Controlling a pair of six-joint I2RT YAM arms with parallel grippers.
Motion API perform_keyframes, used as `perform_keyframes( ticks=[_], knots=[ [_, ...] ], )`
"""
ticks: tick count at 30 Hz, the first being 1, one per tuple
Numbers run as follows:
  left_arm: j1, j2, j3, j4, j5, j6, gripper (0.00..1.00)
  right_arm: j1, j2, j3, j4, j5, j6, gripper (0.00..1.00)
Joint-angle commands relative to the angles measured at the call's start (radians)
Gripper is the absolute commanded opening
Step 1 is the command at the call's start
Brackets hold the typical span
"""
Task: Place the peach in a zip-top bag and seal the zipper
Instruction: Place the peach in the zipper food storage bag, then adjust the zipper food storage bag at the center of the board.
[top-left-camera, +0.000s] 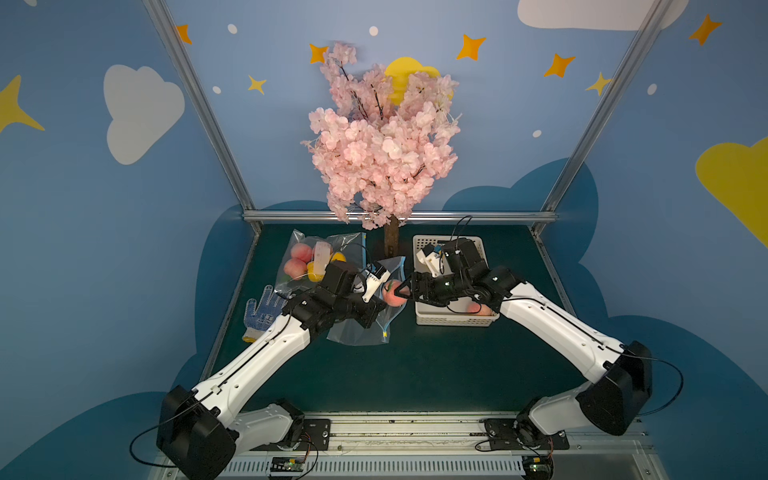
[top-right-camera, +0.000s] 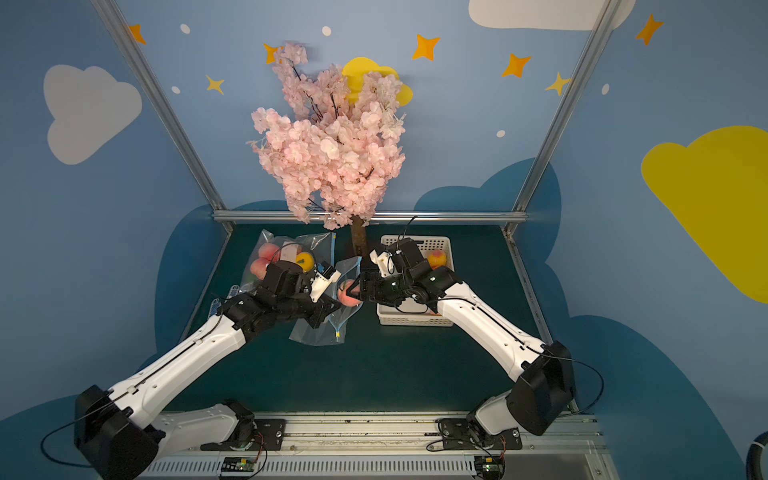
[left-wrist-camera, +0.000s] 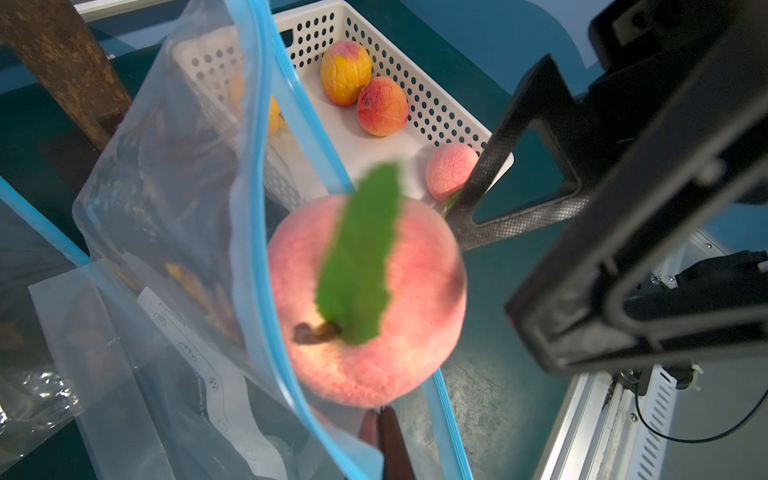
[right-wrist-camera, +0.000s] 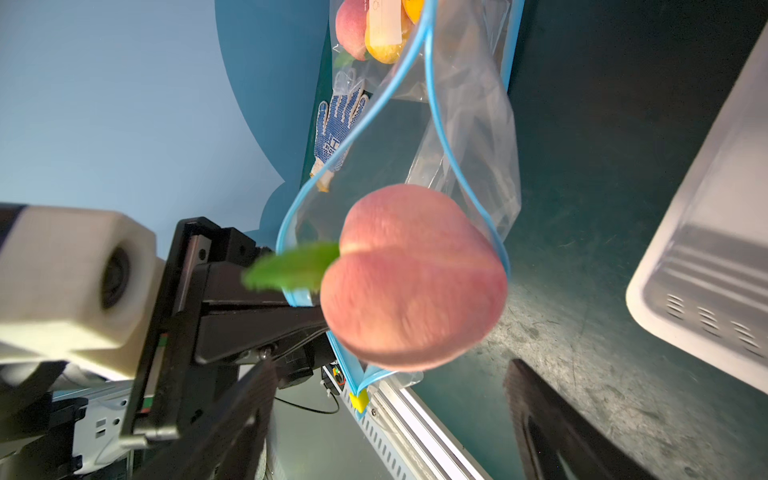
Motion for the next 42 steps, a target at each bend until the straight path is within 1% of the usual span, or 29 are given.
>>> perform_keyframes(
  ticks=[1, 5, 10, 13, 16, 19, 21, 24, 26, 28, 30, 33, 34, 36, 39, 41, 42],
  knots=[
    [0.010, 0.008, 0.020, 0.013, -0.009, -0.047, 0.03, -0.012, -0.008, -0.024, 0.030, -0.013, 0.018, 0.87],
    [0.014, 0.012, 0.032, -0.014, -0.022, -0.058, 0.03, -0.039, -0.042, -0.059, 0.067, 0.008, 0.021, 0.86],
    [0.015, 0.002, 0.033, -0.013, 0.011, -0.053, 0.03, -0.053, -0.047, -0.125, 0.156, 0.033, 0.012, 0.84],
    [0.016, -0.001, 0.041, -0.009, 0.026, -0.056, 0.03, -0.034, 0.002, -0.082, 0.103, 0.051, -0.029, 0.79],
    [0.016, 0.003, 0.060, -0.015, 0.015, -0.062, 0.03, -0.009, 0.038, -0.043, 0.045, 0.096, -0.058, 0.70],
    [0.016, 0.012, 0.078, -0.021, -0.002, -0.075, 0.03, 0.007, 0.046, -0.047, 0.027, 0.152, -0.069, 0.59],
    [0.016, 0.015, 0.087, -0.018, -0.005, -0.094, 0.03, 0.013, 0.050, -0.052, 0.033, 0.164, -0.065, 0.55],
    [0.016, 0.017, 0.091, -0.009, -0.003, -0.109, 0.03, 0.022, 0.064, -0.045, 0.042, 0.170, -0.052, 0.54],
    [0.016, 0.016, 0.088, -0.004, 0.009, -0.108, 0.03, 0.028, 0.078, -0.030, 0.037, 0.184, -0.042, 0.58],
    [0.016, 0.014, 0.084, -0.004, 0.009, -0.109, 0.03, 0.027, 0.094, -0.016, 0.035, 0.185, -0.031, 0.58],
    [0.017, 0.009, 0.077, -0.004, 0.022, -0.104, 0.03, 0.030, 0.117, 0.005, 0.015, 0.200, -0.025, 0.55],
    [0.016, -0.009, 0.065, 0.007, 0.011, -0.116, 0.03, 0.033, 0.168, 0.068, -0.083, 0.275, -0.029, 0.46],
    [0.016, -0.016, 0.063, 0.009, -0.001, -0.121, 0.03, 0.035, 0.185, 0.091, -0.132, 0.314, -0.035, 0.40],
    [0.016, -0.027, 0.063, -0.004, -0.043, -0.136, 0.03, 0.039, 0.214, 0.140, -0.219, 0.411, -0.055, 0.35],
    [0.016, -0.026, 0.084, -0.073, -0.181, -0.163, 0.03, 0.043, 0.243, 0.232, -0.369, 0.535, -0.090, 0.24],
    [0.011, 0.003, 0.147, -0.181, -0.291, -0.196, 0.03, 0.051, 0.248, 0.293, -0.453, 0.612, -0.107, 0.20],
    [0.004, 0.023, 0.188, -0.239, -0.326, -0.207, 0.03, 0.056, 0.246, 0.311, -0.472, 0.636, -0.114, 0.18]
  ],
)
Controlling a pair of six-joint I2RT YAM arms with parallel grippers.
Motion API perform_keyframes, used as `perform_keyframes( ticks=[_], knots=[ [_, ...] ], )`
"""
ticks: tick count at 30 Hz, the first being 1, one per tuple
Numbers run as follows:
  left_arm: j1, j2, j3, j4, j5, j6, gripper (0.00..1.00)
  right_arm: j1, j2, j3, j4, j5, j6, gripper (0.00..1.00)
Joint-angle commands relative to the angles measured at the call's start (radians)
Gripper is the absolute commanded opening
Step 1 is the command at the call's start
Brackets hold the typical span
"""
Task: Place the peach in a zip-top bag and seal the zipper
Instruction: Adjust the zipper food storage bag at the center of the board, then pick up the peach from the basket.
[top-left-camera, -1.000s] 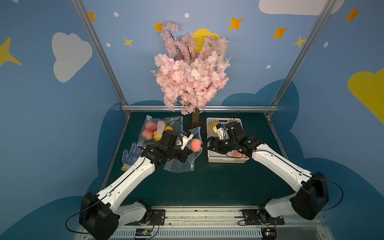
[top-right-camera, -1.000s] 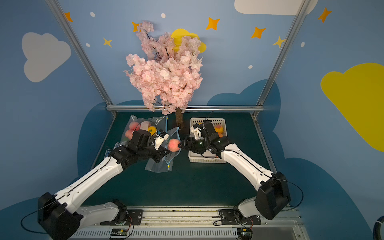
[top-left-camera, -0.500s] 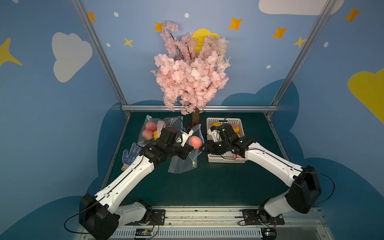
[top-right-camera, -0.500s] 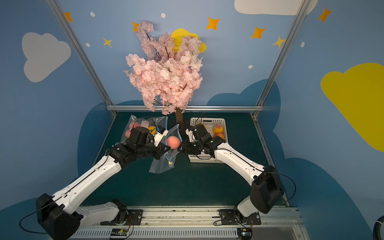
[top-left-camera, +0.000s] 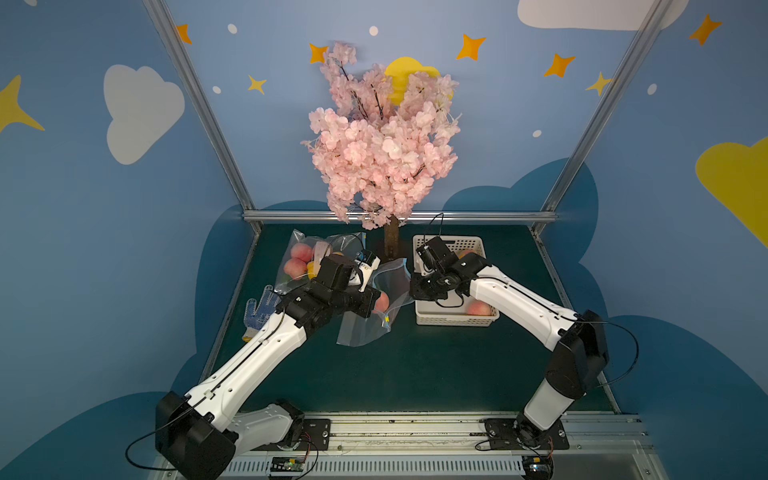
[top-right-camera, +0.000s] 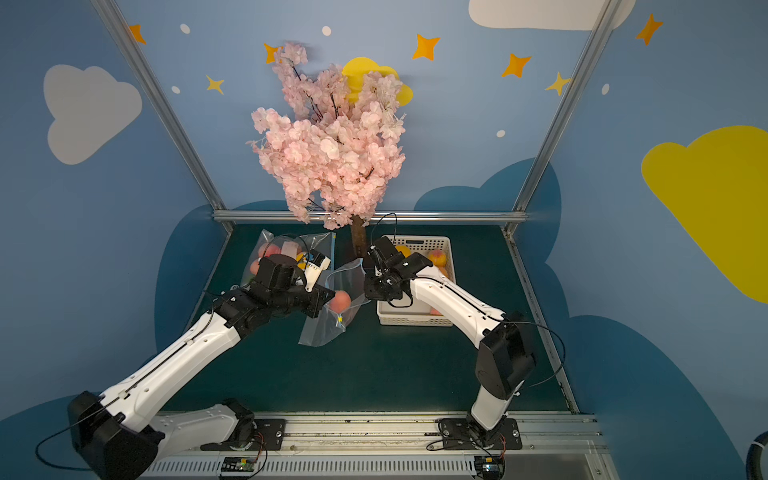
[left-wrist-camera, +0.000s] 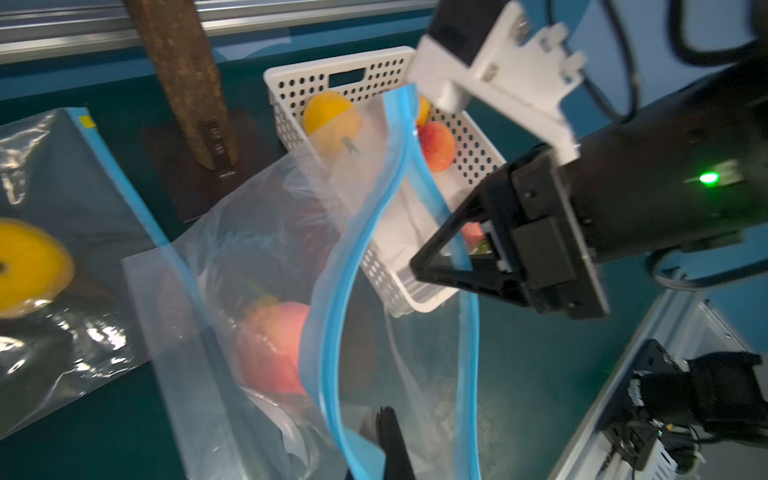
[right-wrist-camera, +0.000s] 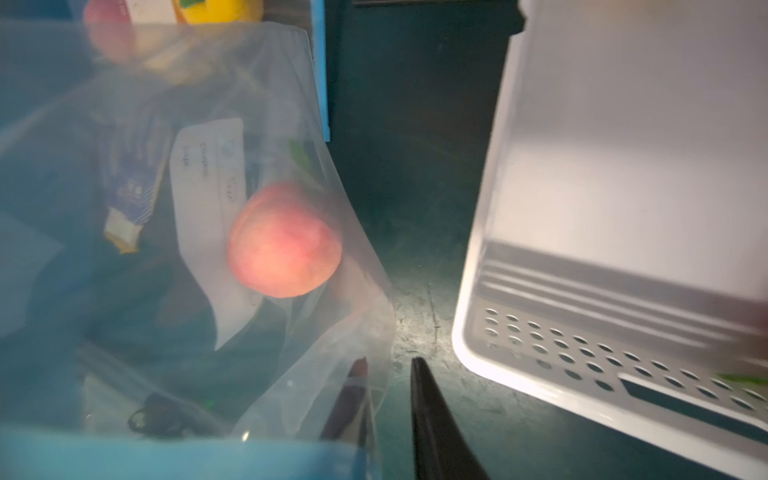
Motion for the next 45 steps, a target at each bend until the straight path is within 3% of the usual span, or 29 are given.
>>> perform_keyframes(
  ticks=[1, 4, 7, 13, 15, 19, 20, 26, 30, 36, 45],
  knots=[
    [-0.014, 0.045, 0.134, -0.193, -0.188, -0.051, 0.03, 0.017, -0.013, 0.080, -0.184, 0.184, -0.045, 0.17],
    [-0.045, 0.101, 0.253, -0.300, -0.277, -0.066, 0.03, 0.032, -0.012, 0.113, -0.185, 0.185, -0.057, 0.13],
    [-0.066, 0.133, 0.341, -0.363, -0.320, -0.076, 0.03, 0.039, -0.004, 0.115, -0.145, 0.108, -0.059, 0.11],
    [-0.076, 0.148, 0.413, -0.399, -0.273, -0.143, 0.03, 0.030, 0.014, 0.100, -0.112, -0.001, -0.071, 0.11],
    [-0.076, 0.172, 0.400, -0.384, -0.231, -0.157, 0.03, 0.026, 0.004, 0.092, -0.086, -0.063, -0.121, 0.18],
    [-0.076, 0.234, 0.311, -0.270, -0.147, -0.202, 0.03, 0.022, -0.093, 0.004, 0.061, -0.193, -0.196, 0.54],
    [-0.076, 0.247, 0.294, -0.242, -0.134, -0.213, 0.03, 0.016, -0.122, -0.021, 0.090, -0.197, -0.195, 0.59],
    [-0.075, 0.322, 0.255, -0.152, -0.106, -0.261, 0.03, -0.043, -0.351, -0.271, 0.290, -0.020, -0.172, 0.73],
    [-0.071, 0.347, 0.255, -0.140, -0.094, -0.262, 0.03, -0.172, -0.429, -0.352, 0.326, 0.036, -0.124, 0.81],
    [-0.065, 0.359, 0.252, -0.129, -0.084, -0.272, 0.03, -0.301, -0.178, -0.269, 0.369, 0.040, -0.120, 0.87],
    [-0.066, 0.348, 0.214, -0.106, -0.038, -0.291, 0.03, -0.356, 0.241, 0.024, 0.424, 0.034, -0.131, 0.91]
  ],
)
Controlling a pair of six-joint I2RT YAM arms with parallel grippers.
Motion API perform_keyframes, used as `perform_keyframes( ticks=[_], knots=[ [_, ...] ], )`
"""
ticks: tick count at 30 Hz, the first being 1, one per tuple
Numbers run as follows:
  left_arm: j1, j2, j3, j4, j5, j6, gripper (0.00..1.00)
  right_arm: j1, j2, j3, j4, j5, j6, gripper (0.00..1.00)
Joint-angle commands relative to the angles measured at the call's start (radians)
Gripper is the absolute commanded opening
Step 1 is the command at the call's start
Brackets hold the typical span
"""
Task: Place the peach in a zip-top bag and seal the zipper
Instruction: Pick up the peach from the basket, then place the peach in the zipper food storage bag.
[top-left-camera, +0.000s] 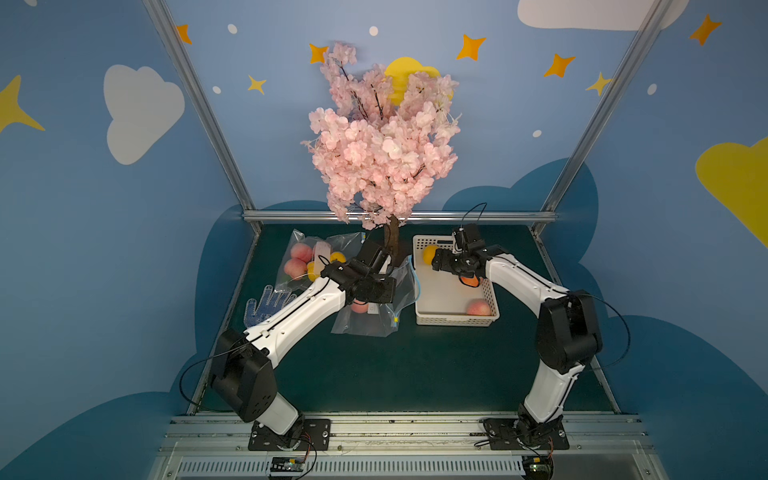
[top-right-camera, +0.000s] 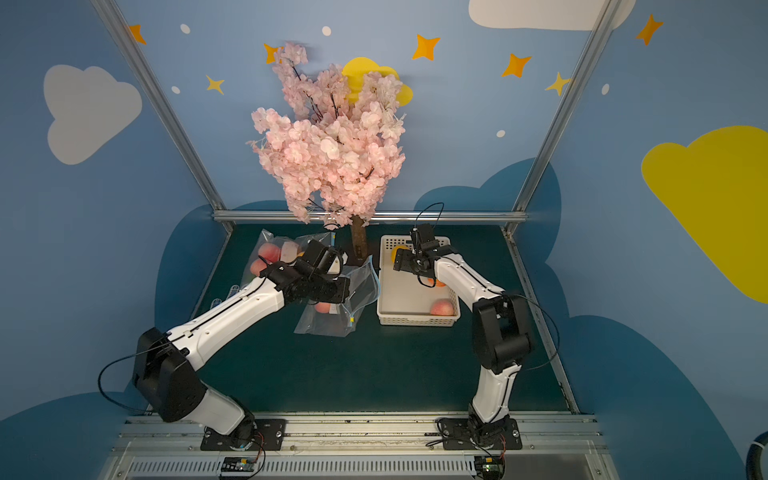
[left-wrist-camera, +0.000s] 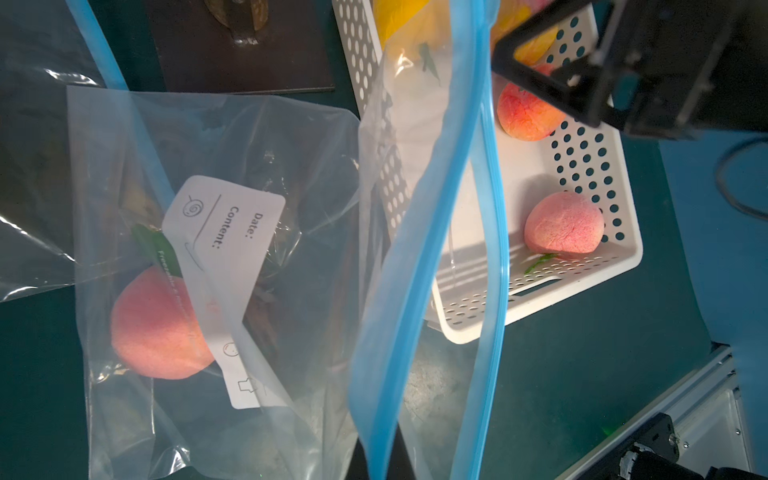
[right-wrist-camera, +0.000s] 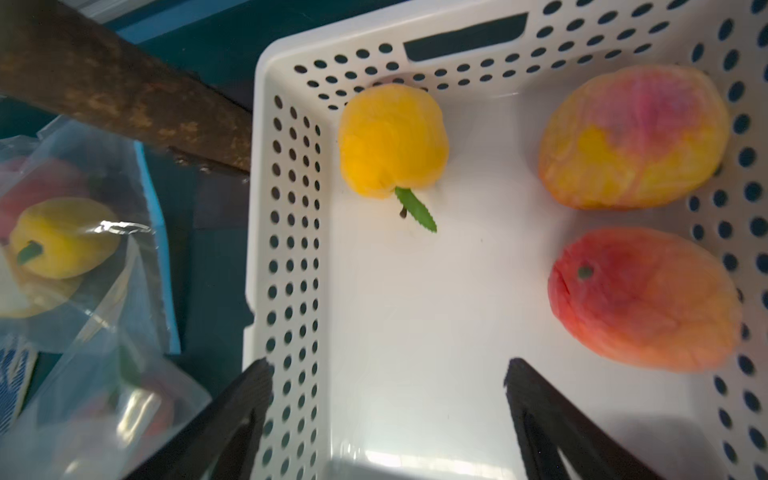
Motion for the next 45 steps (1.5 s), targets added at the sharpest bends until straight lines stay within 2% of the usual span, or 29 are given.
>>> perform_keyframes(
  ticks=[1, 5, 8, 11, 17, 19, 24, 29, 36, 40, 45],
  knots=[
    [0.004, -0.011, -0.019, 0.014, 0.024, -0.013, 0.03, -0.018, 0.083, 0.105, 0.035, 0.007, 0.008, 0.91],
    [0.003, -0.018, -0.034, 0.028, 0.028, -0.017, 0.03, -0.045, 0.222, 0.214, 0.093, -0.085, 0.029, 0.91],
    [0.004, -0.020, -0.032, 0.025, 0.030, -0.011, 0.03, -0.054, 0.301, 0.294, 0.060, -0.060, 0.066, 0.91],
    [0.005, -0.027, -0.034, 0.023, 0.031, -0.007, 0.03, -0.056, 0.345, 0.321, 0.058, -0.025, 0.053, 0.91],
    [0.010, -0.053, -0.047, 0.018, 0.027, 0.003, 0.03, -0.059, 0.400, 0.361, 0.096, -0.105, 0.010, 0.88],
    [0.010, -0.055, -0.049, 0.018, 0.029, 0.002, 0.03, -0.058, 0.413, 0.378, 0.095, -0.120, 0.009, 0.82],
    [0.012, -0.059, -0.057, 0.017, 0.033, 0.003, 0.03, -0.057, 0.403, 0.385, 0.086, -0.125, -0.015, 0.57],
    [0.017, -0.050, -0.056, 0.019, 0.049, 0.000, 0.03, -0.046, 0.266, 0.326, 0.011, -0.137, -0.040, 0.52],
    [0.018, -0.058, -0.048, 0.025, 0.056, 0.006, 0.03, -0.005, -0.128, 0.037, -0.013, -0.313, -0.057, 0.51],
    [0.018, -0.073, -0.040, 0.020, 0.054, 0.011, 0.03, 0.077, -0.321, -0.100, -0.003, -0.382, -0.044, 0.51],
    [0.020, -0.092, -0.021, 0.008, 0.052, 0.007, 0.03, 0.210, -0.454, -0.222, 0.060, -0.346, -0.035, 0.52]
  ],
)
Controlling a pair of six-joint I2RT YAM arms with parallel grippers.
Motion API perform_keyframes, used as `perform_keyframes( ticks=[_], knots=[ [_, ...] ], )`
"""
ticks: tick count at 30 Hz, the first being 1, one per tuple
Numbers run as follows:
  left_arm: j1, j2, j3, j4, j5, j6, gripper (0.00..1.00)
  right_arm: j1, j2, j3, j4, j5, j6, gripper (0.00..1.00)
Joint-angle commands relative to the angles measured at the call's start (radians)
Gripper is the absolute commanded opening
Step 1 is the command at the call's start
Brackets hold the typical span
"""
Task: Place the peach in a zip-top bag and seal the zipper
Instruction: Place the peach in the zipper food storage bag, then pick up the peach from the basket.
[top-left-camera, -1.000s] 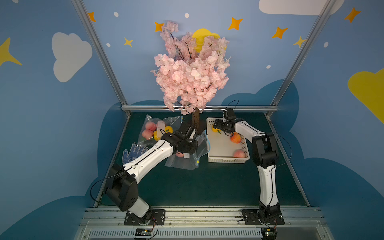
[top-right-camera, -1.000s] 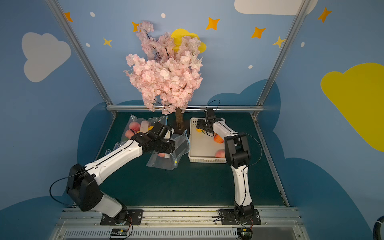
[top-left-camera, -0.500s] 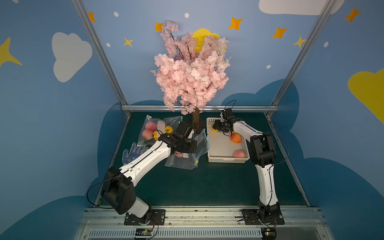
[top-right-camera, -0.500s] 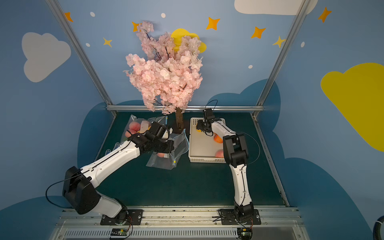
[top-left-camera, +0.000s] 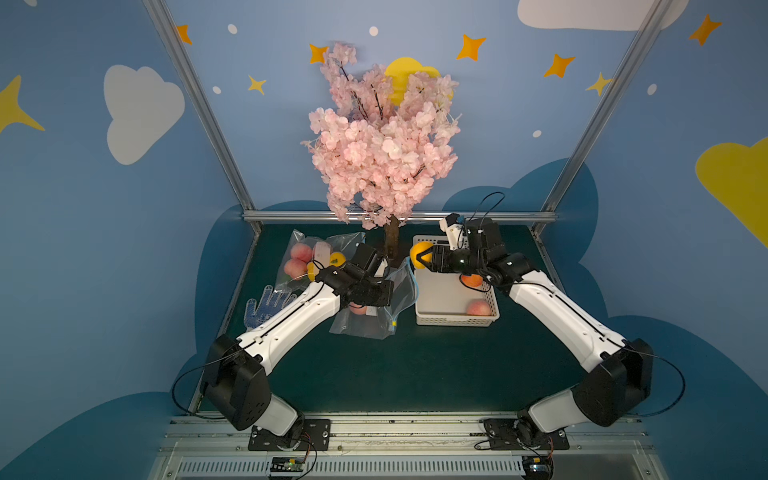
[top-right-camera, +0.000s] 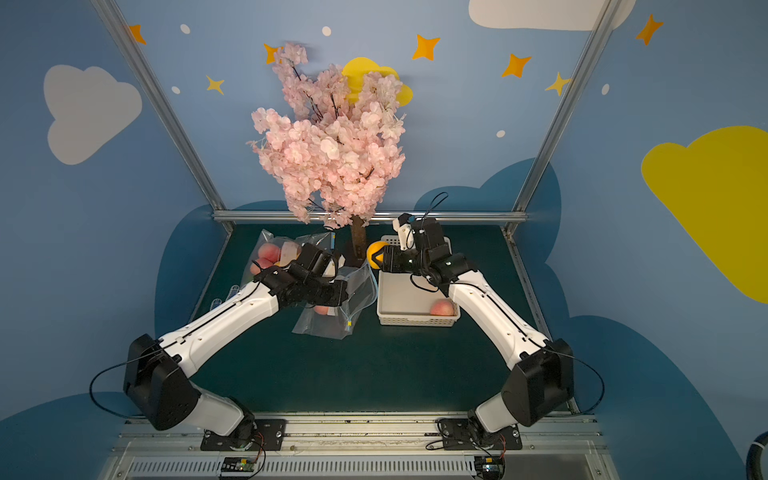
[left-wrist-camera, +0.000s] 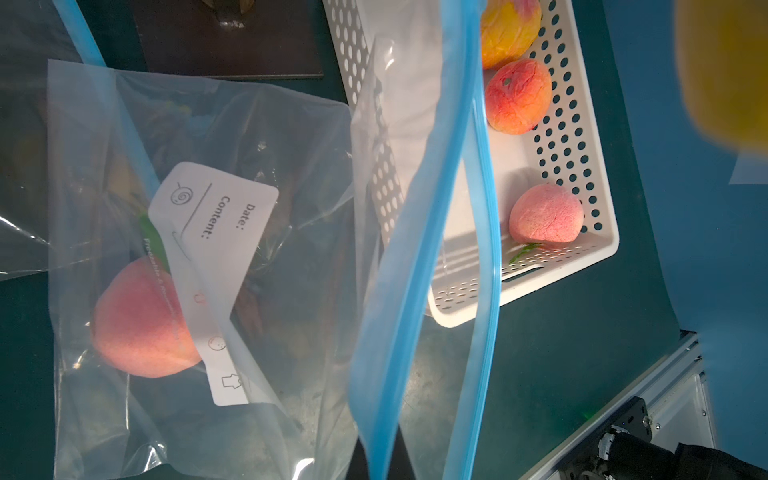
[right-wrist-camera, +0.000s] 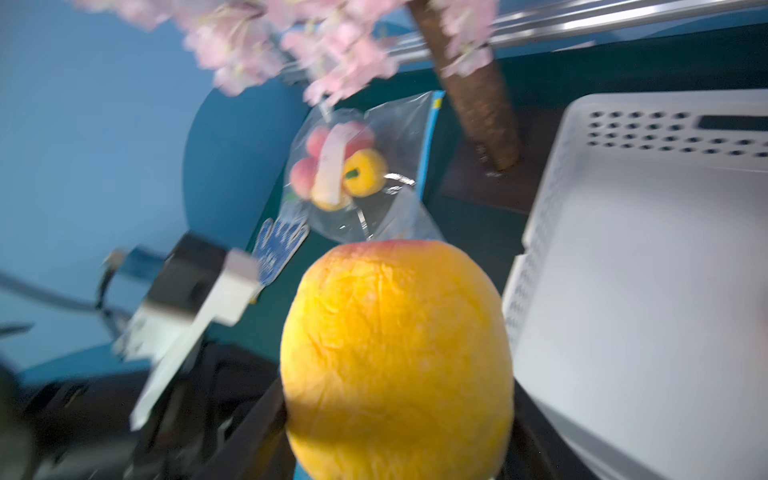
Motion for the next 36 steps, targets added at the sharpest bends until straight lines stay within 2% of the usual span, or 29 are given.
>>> perform_keyframes(
  ticks=[1, 6, 7, 11, 14, 20, 24, 30, 36],
  knots=[
    [0.006, -0.041, 0.033, -0.014, 0.005, 0.013, 0.03, 0.064, -0.015, -0.074, 0.012, 0.011, 0.009, 0.52],
    [0.007, -0.076, 0.050, -0.025, 0.000, 0.010, 0.03, 0.132, 0.024, -0.074, 0.000, 0.082, 0.012, 0.55],
    [0.006, -0.084, 0.053, -0.030, -0.007, 0.009, 0.03, 0.138, 0.040, -0.058, -0.017, 0.097, 0.016, 0.58],
    [0.007, -0.114, 0.059, -0.049, -0.012, 0.019, 0.03, 0.142, 0.112, 0.053, -0.115, 0.148, 0.020, 0.82],
    [0.008, -0.121, 0.065, -0.079, -0.035, 0.031, 0.03, 0.132, 0.127, 0.138, -0.185, 0.135, 0.058, 0.88],
    [0.015, -0.118, 0.067, -0.094, -0.064, 0.040, 0.03, 0.116, 0.033, 0.124, -0.119, 0.041, 0.054, 0.89],
    [0.019, -0.105, 0.064, -0.094, -0.069, 0.042, 0.03, 0.082, -0.068, 0.031, -0.077, 0.170, 0.046, 0.89],
    [0.020, -0.120, 0.034, -0.082, -0.058, 0.032, 0.03, -0.053, -0.100, -0.103, -0.202, 0.356, 0.006, 0.88],
    [0.022, -0.142, -0.002, -0.070, -0.060, 0.023, 0.03, -0.126, -0.082, -0.183, -0.265, 0.434, -0.048, 0.88]
  ],
)
